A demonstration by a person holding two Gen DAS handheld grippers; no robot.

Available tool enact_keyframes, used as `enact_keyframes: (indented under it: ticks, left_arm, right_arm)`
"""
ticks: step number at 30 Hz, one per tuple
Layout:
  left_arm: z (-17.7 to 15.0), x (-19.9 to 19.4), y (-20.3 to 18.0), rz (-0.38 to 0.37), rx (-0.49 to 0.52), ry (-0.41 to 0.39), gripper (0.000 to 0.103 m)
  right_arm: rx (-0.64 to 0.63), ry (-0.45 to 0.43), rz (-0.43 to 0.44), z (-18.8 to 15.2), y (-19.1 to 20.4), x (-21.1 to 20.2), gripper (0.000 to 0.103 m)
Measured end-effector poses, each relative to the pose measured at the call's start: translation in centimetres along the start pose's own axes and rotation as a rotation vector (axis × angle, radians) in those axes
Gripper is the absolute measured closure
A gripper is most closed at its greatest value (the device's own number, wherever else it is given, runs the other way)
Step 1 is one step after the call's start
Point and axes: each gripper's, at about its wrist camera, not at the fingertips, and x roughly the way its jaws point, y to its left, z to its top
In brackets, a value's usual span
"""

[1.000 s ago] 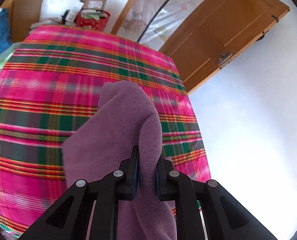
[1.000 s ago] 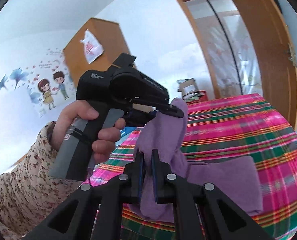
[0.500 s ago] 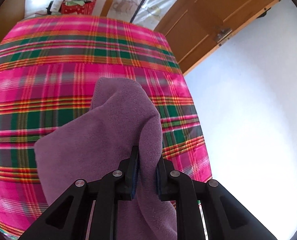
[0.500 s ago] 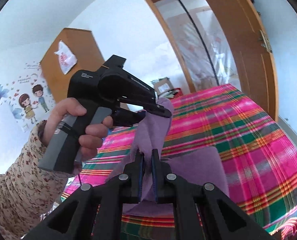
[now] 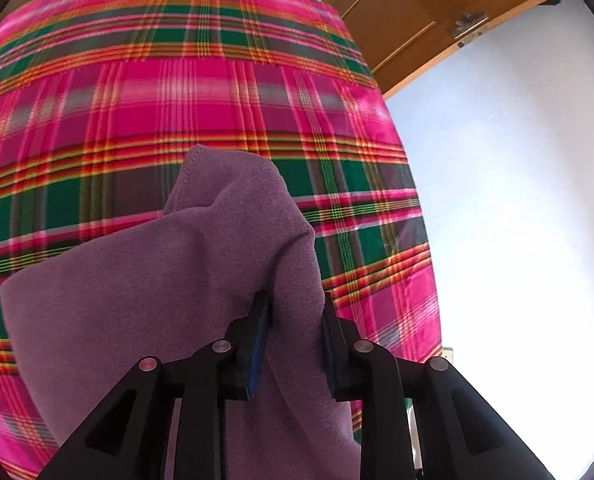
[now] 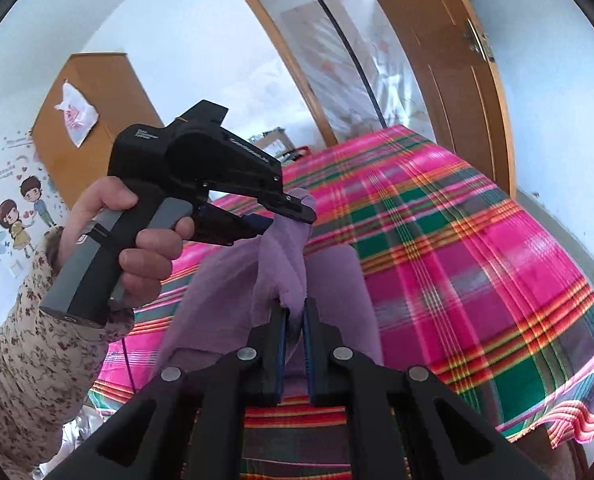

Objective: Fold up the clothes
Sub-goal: 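Carry the lifted garment with the left gripper over the plaid bed, then lower the purple garment onto the bed and open the left gripper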

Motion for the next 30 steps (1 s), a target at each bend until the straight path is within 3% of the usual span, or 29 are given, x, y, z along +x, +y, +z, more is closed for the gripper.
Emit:
enact_keyframes:
  ticks: [9, 17, 22, 30]
  left_arm:
    - [0.3, 1.0, 1.0, -0.060, -0.033, 0.014, 0.073]
    - [0.0, -2.0, 2.0, -0.150, 0.002, -0.061, 0.070]
    - [-1.3, -4.2, 5.5, -0.161, -0.028, -0.115, 0.068]
    - [-5.1, -6.9, 11.5, -0.195, -0.099, -0.164, 0.068]
  right_arm:
    - [0.035, 0.063, -0.043, -1.2, -2.1, 1.1, 0.094]
    - [0.061, 0.115, -0.080, -2.5, -3.4, 1.7, 0.093]
    - [0.062, 0.133, -0.093, -2.5, -3.8, 1.7, 0.091]
    - [0.119, 0.095, -0.102, -2.0, -5.0, 0.0, 0.073]
